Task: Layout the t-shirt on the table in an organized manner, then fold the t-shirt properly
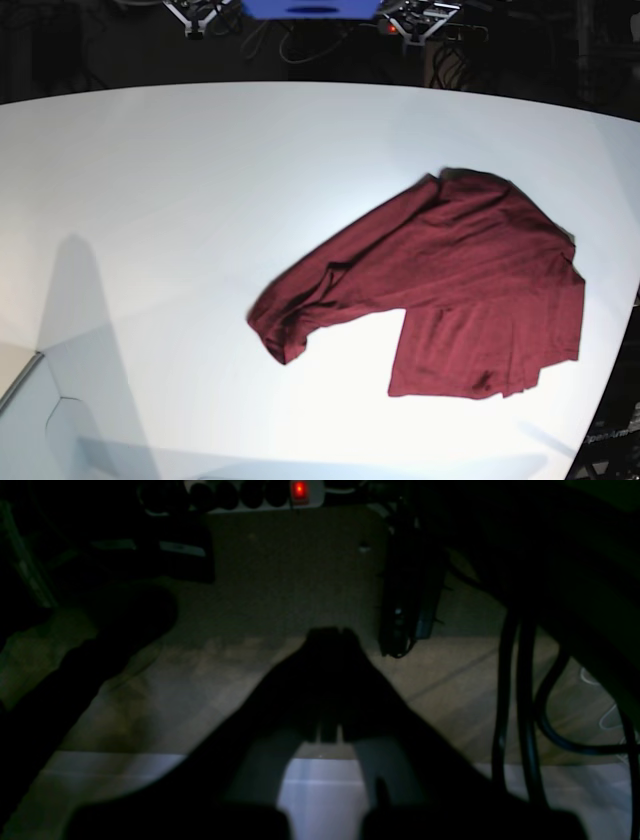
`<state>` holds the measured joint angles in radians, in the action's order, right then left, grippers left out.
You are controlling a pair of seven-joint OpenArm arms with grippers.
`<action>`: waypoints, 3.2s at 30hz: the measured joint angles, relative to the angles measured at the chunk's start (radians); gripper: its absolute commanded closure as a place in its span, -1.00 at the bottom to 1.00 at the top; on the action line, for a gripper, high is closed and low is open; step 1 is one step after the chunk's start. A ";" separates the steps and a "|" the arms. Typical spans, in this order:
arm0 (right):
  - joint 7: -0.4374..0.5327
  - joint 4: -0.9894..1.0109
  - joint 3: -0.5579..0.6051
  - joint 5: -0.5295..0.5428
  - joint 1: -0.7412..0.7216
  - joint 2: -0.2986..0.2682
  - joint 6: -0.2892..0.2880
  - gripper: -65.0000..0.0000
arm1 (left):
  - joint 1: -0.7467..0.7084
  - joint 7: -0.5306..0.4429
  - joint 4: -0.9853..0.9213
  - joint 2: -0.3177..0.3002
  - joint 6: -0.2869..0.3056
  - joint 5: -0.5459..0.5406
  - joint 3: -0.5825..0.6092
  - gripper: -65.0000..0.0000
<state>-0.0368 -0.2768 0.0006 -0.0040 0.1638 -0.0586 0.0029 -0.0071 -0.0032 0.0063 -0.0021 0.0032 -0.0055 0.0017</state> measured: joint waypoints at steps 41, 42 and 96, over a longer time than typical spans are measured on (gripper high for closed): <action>-0.003 0.006 0.010 0.000 -0.025 0.032 -0.001 1.00 | -0.001 0.003 0.000 0.021 0.000 0.001 0.003 0.99; -0.003 0.006 0.016 0.000 -0.025 0.033 -0.001 1.00 | -0.001 0.003 0.000 0.019 0.000 0.001 0.003 0.99; -0.016 -1.168 0.013 0.000 0.702 -0.100 -0.006 1.00 | -0.716 0.009 1.086 -0.138 0.002 -0.002 -0.036 1.00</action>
<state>-0.0532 -1.4452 0.0132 -0.0036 0.8654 -0.1589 -0.0036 -0.7231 0.0055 1.0920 -0.1398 0.0048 -0.0071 -0.0345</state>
